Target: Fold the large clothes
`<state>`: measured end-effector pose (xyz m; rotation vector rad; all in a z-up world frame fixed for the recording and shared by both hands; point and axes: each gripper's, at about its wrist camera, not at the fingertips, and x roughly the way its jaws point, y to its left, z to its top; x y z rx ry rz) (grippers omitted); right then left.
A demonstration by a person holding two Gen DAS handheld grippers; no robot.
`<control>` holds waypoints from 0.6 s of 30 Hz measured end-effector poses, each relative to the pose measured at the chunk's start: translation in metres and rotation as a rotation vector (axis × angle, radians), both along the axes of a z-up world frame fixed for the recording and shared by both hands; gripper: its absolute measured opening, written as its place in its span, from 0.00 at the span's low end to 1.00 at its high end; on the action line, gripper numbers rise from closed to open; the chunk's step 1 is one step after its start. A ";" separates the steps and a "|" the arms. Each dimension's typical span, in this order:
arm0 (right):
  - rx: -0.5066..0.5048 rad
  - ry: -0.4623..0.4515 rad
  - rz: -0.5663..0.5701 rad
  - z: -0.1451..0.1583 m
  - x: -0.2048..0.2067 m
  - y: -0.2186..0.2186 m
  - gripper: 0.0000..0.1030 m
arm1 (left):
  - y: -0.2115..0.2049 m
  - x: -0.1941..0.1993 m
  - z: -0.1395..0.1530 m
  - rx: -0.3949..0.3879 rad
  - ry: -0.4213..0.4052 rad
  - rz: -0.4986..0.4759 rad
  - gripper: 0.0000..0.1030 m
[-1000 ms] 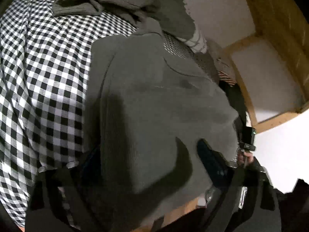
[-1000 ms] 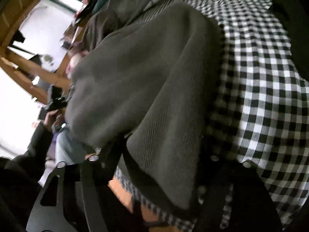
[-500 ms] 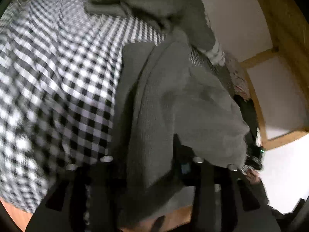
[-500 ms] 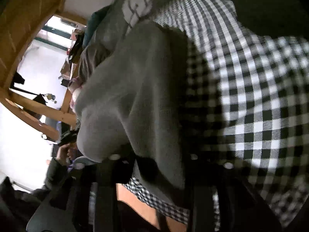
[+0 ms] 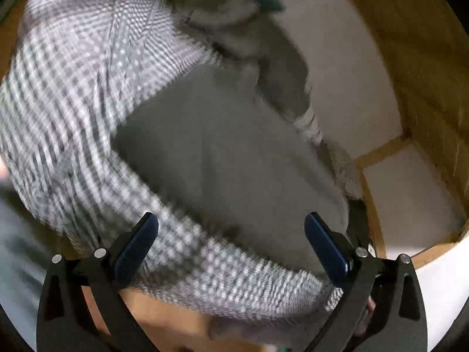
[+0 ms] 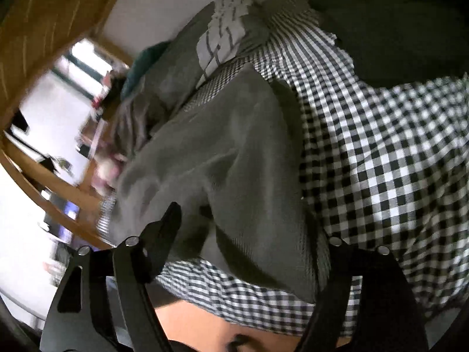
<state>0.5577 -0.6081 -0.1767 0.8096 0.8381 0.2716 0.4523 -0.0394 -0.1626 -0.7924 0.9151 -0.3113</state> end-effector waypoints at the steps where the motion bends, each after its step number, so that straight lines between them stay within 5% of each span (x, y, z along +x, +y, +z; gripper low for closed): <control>1: 0.009 -0.021 -0.037 0.002 -0.004 -0.011 0.97 | -0.007 0.000 -0.009 0.024 0.029 -0.008 0.95; 6: 0.025 -0.094 -0.216 0.025 -0.029 -0.063 0.97 | -0.038 0.018 -0.027 0.219 0.085 -0.040 0.95; 12: -0.043 -0.110 -0.093 0.038 -0.062 -0.017 0.97 | -0.075 0.038 -0.015 0.359 -0.029 -0.080 0.95; 15: -0.046 -0.076 0.014 0.024 -0.070 0.035 0.97 | -0.081 0.053 -0.023 0.276 0.005 -0.068 0.95; 18: -0.034 -0.051 0.083 0.009 -0.068 0.076 0.97 | -0.070 0.064 -0.039 -0.016 0.023 -0.005 0.95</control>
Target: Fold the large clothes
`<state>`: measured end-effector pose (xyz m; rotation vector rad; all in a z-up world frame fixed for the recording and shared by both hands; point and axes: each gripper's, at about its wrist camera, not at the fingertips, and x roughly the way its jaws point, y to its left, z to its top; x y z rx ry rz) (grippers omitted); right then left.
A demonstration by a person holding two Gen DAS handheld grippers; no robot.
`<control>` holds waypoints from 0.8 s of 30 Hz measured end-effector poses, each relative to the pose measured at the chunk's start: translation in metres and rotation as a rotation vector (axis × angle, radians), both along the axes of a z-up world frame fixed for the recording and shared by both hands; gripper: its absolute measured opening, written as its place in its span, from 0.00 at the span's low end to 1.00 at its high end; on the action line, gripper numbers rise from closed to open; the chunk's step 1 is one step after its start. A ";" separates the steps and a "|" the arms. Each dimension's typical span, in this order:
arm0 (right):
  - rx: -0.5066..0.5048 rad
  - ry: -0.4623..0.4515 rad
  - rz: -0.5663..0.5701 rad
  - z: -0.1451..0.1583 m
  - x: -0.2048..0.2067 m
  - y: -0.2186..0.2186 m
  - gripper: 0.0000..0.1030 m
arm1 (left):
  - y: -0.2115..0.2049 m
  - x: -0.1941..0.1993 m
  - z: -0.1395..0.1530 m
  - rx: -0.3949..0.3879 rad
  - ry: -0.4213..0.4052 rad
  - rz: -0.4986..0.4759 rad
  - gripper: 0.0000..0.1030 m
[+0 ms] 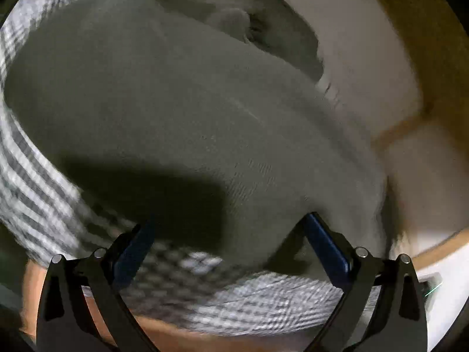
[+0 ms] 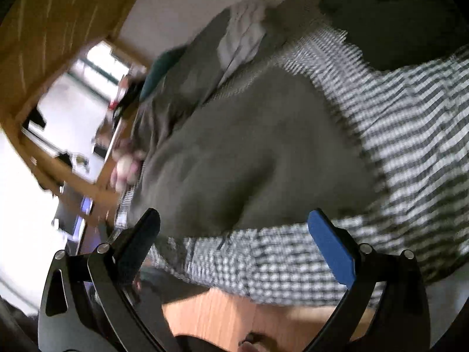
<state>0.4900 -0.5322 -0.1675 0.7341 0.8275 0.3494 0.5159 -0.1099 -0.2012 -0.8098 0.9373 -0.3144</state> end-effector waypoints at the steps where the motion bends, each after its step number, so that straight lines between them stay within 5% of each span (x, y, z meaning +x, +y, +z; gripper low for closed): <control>1: 0.017 0.012 0.009 -0.007 0.001 0.009 0.97 | 0.005 0.002 -0.008 -0.135 0.008 0.039 0.95; 3: 0.085 0.053 0.018 -0.023 0.006 0.024 0.97 | 0.015 0.000 -0.020 -0.348 0.011 0.125 0.95; 5: 0.139 0.083 0.019 -0.036 0.011 0.032 0.97 | 0.016 0.002 -0.025 -0.480 0.008 0.176 0.95; 9: 0.079 0.088 -0.032 -0.046 0.014 0.045 0.97 | 0.014 0.016 -0.016 -0.472 -0.035 0.163 0.95; 13: -0.142 0.129 -0.107 -0.044 0.018 0.054 0.97 | 0.015 0.028 -0.020 -0.518 0.005 0.174 0.94; 15: -0.237 0.142 -0.141 -0.042 0.019 0.056 0.97 | 0.012 0.029 -0.017 -0.490 -0.005 0.155 0.72; 16: -0.250 0.148 -0.147 -0.043 0.019 0.057 0.97 | 0.011 0.030 -0.014 -0.451 0.013 0.158 0.43; 17: -0.237 0.148 -0.147 -0.043 0.019 0.056 0.97 | 0.012 0.031 -0.017 -0.448 0.039 0.173 0.30; 21: -0.112 0.140 -0.124 -0.054 0.016 0.066 0.97 | 0.019 0.034 -0.024 -0.573 0.053 0.171 0.25; 24: -0.154 0.155 -0.102 -0.057 0.016 0.080 0.97 | 0.021 0.039 -0.008 -0.616 0.026 0.148 0.25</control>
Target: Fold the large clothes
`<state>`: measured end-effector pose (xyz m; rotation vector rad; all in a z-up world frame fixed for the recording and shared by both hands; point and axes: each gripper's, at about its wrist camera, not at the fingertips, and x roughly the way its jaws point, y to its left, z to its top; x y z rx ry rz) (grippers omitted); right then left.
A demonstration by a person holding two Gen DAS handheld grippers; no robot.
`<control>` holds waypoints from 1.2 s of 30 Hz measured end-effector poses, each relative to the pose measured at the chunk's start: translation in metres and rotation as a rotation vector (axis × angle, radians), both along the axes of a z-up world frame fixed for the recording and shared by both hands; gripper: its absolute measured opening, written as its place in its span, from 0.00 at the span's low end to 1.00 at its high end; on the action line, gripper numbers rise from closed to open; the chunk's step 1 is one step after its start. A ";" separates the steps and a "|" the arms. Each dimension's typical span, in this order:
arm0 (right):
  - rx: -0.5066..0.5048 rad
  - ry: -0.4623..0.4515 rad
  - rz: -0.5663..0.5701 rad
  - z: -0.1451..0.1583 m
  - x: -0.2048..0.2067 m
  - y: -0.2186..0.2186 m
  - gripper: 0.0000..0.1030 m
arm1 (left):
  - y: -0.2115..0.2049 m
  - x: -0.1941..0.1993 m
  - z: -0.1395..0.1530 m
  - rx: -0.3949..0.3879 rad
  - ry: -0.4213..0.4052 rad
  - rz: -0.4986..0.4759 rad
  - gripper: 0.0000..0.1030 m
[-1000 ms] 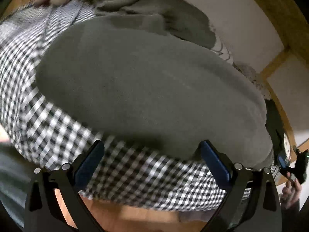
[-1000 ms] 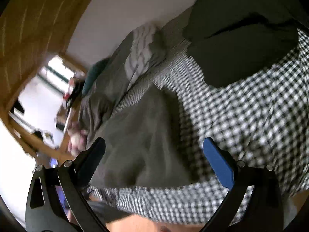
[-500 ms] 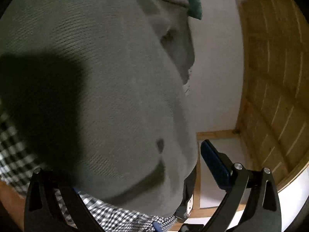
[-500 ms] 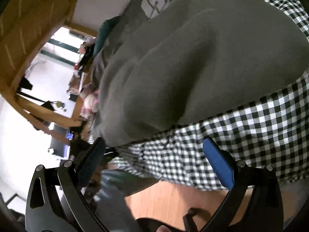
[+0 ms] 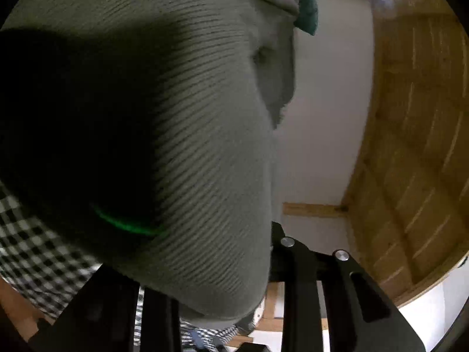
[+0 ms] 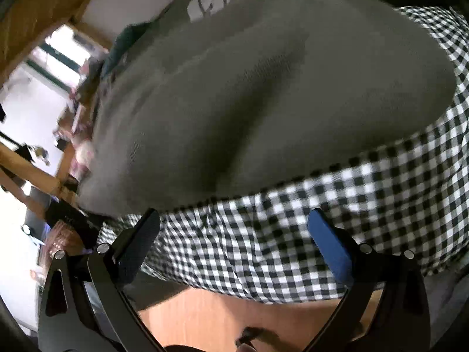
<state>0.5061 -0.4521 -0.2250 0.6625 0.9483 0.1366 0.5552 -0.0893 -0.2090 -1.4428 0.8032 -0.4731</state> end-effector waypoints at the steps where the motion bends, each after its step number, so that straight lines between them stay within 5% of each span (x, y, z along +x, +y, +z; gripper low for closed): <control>1: -0.021 0.004 0.001 -0.001 0.001 0.004 0.97 | 0.000 0.003 0.002 -0.008 -0.005 -0.002 0.25; 8: 0.027 -0.026 -0.017 0.005 0.008 0.019 0.97 | 0.000 0.024 0.004 -0.037 -0.002 -0.015 0.25; 9: 0.088 -0.038 -0.025 0.003 0.008 0.017 0.97 | 0.000 0.023 0.002 -0.038 -0.002 -0.017 0.25; 13: 0.661 -0.087 -0.208 -0.034 -0.003 0.005 0.97 | -0.003 0.024 0.005 -0.050 -0.010 -0.021 0.25; 16: 0.823 -0.123 -0.305 -0.051 -0.002 0.008 0.97 | -0.006 0.023 0.011 -0.061 -0.018 -0.025 0.25; 23: 0.916 -0.223 -0.432 -0.060 0.031 0.006 0.95 | 0.001 0.021 0.007 -0.090 -0.028 -0.041 0.25; 26: 0.890 -0.257 -0.411 -0.045 0.040 0.000 0.64 | 0.004 0.015 0.001 -0.098 -0.034 -0.043 0.25; 29: 0.894 -0.284 -0.394 -0.037 0.037 -0.005 0.65 | 0.005 0.017 0.000 -0.100 -0.051 -0.045 0.25; 31: 0.868 -0.208 -0.454 -0.051 0.023 -0.001 0.82 | 0.004 0.018 0.000 -0.092 -0.044 -0.042 0.25; 36: 0.826 -0.193 -0.503 -0.083 -0.008 0.005 0.84 | 0.003 0.023 0.000 -0.077 -0.037 -0.050 0.25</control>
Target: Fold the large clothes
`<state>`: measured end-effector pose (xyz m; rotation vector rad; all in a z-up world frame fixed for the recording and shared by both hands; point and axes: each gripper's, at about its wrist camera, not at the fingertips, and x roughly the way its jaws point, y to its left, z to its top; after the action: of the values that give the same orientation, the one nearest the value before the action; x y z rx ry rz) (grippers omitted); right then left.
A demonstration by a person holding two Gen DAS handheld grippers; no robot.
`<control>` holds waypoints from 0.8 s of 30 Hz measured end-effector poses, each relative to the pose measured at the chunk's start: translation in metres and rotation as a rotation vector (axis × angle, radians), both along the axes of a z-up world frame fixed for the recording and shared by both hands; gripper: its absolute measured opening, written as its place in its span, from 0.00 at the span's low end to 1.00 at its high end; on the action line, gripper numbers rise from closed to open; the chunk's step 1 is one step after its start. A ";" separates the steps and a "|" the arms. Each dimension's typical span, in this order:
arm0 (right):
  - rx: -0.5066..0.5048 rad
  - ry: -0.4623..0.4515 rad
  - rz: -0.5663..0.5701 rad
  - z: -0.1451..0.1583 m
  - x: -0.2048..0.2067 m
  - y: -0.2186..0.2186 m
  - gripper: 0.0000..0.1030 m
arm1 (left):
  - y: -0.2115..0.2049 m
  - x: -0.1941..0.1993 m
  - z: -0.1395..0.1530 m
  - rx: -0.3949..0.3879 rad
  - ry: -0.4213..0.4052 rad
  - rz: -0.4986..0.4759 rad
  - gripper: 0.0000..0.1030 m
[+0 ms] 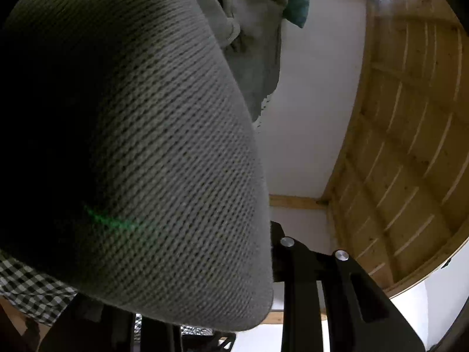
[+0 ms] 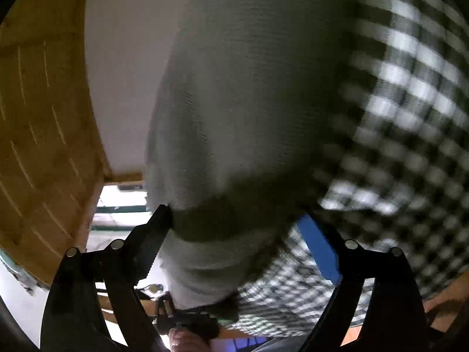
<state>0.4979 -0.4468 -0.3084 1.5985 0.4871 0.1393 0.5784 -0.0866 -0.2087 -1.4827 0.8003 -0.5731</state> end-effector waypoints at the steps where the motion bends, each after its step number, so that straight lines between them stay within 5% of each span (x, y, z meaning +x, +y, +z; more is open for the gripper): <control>1: -0.003 -0.007 0.009 0.001 0.004 -0.004 0.84 | 0.000 0.000 0.001 0.006 -0.003 -0.001 0.25; 4: -0.071 -0.092 -0.050 0.025 0.014 -0.031 0.81 | 0.001 -0.001 0.001 0.006 -0.003 -0.004 0.25; 8: 0.024 -0.096 -0.073 0.028 0.038 -0.062 0.81 | 0.004 -0.005 -0.005 0.005 0.001 -0.012 0.25; 9: 0.013 -0.072 -0.071 0.025 0.042 -0.063 0.74 | 0.004 -0.006 -0.008 0.008 0.004 -0.014 0.25; 12: -0.119 -0.026 -0.033 0.028 0.037 -0.053 0.30 | 0.000 -0.006 -0.014 0.038 0.008 -0.001 0.32; 13: -0.120 -0.044 -0.028 0.030 0.033 -0.053 0.26 | 0.001 -0.006 -0.015 0.061 0.005 0.003 0.36; 16: -0.130 -0.091 -0.013 0.042 0.026 -0.054 0.25 | 0.007 -0.005 -0.003 0.181 -0.022 0.017 0.39; 17: -0.137 -0.100 -0.010 0.044 0.026 -0.054 0.25 | 0.007 -0.006 0.000 0.206 -0.030 0.020 0.47; 18: -0.152 -0.090 -0.007 0.043 0.030 -0.053 0.28 | 0.006 -0.005 0.004 0.224 -0.054 0.020 0.57; 19: -0.141 -0.049 0.007 0.035 0.036 -0.051 0.43 | 0.003 -0.004 0.005 0.234 -0.076 0.019 0.88; 20: -0.108 -0.038 0.011 0.022 0.043 -0.049 0.56 | 0.001 -0.002 0.006 0.282 -0.086 0.028 0.94; 21: -0.058 -0.071 0.000 0.013 0.046 -0.049 0.66 | 0.001 0.001 0.002 0.321 -0.072 0.037 0.94; 23: -0.093 -0.065 0.016 0.018 0.048 -0.047 0.66 | -0.003 0.011 -0.010 0.354 -0.034 0.020 0.94; 24: -0.116 -0.072 0.021 0.023 0.048 -0.045 0.55 | -0.004 0.011 -0.007 0.361 -0.039 0.016 0.94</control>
<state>0.5456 -0.4919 -0.2849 1.4704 0.4482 0.1811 0.5897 -0.0905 -0.2161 -1.1419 0.8129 -0.4186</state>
